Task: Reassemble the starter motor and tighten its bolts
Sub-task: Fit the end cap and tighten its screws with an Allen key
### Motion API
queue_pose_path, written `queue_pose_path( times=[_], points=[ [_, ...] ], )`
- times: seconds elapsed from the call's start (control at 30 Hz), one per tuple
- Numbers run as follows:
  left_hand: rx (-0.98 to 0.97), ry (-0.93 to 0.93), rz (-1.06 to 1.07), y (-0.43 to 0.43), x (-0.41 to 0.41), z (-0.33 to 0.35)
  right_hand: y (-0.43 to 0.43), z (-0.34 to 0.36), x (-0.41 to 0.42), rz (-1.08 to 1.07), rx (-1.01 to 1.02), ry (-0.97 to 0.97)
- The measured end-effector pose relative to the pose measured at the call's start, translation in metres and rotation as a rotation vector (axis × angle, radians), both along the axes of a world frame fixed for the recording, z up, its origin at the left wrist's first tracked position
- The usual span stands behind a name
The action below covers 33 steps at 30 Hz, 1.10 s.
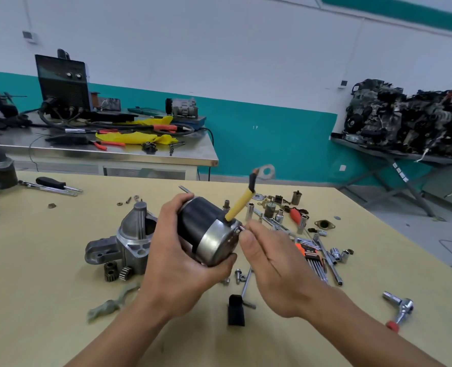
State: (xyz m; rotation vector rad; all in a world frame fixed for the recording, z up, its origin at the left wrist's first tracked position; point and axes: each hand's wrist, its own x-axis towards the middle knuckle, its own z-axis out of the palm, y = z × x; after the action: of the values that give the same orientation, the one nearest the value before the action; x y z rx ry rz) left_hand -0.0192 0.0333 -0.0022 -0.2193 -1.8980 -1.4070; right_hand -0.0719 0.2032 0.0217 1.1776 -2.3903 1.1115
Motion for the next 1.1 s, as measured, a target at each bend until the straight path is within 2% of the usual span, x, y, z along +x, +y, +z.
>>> queue_pose_path(
  times=[0.07,0.13,0.2,0.27,0.4,0.5,0.57,0.63,0.7,0.77,0.93,1.1],
  points=[
    [0.071,-0.027,-0.045,-0.001,0.001,0.001,0.0,0.002,-0.001,0.014,-0.081,-0.001],
    [0.146,-0.056,-0.089,0.0,0.001,0.001,0.0,0.007,-0.008,-0.085,-0.314,0.001],
    [0.19,-0.099,-0.111,0.001,0.001,0.001,-0.007,0.015,-0.016,-0.215,-0.588,-0.079],
    [0.234,-0.149,-0.15,0.003,0.001,0.002,-0.025,0.02,-0.02,-0.243,-0.672,-0.176],
    [0.29,-0.211,-0.204,0.006,0.001,0.005,-0.047,0.018,-0.023,-0.181,-0.397,-0.208],
    [0.36,-0.231,-0.169,0.001,0.001,0.008,-0.033,0.019,-0.034,-0.166,-0.427,-0.294],
    [0.46,-0.254,-0.208,-0.003,-0.001,0.011,-0.024,0.014,-0.041,-0.185,-0.457,-0.262],
    [0.594,-0.279,-0.272,-0.008,-0.003,0.014,-0.018,0.005,-0.045,-0.192,-0.239,-0.2],
    [0.693,-0.293,-0.331,-0.014,-0.004,0.018,-0.015,-0.007,-0.045,-0.148,0.168,-0.211],
    [0.744,-0.314,-0.376,-0.018,-0.004,0.02,-0.018,-0.019,-0.044,-0.078,0.446,-0.195],
    [0.889,-0.349,-0.43,-0.019,-0.004,0.023,-0.048,-0.033,-0.039,0.037,0.611,-0.047],
    [0.956,-0.336,-0.466,-0.021,-0.005,0.023,-0.059,-0.03,-0.048,0.064,0.726,0.001]
  ],
)
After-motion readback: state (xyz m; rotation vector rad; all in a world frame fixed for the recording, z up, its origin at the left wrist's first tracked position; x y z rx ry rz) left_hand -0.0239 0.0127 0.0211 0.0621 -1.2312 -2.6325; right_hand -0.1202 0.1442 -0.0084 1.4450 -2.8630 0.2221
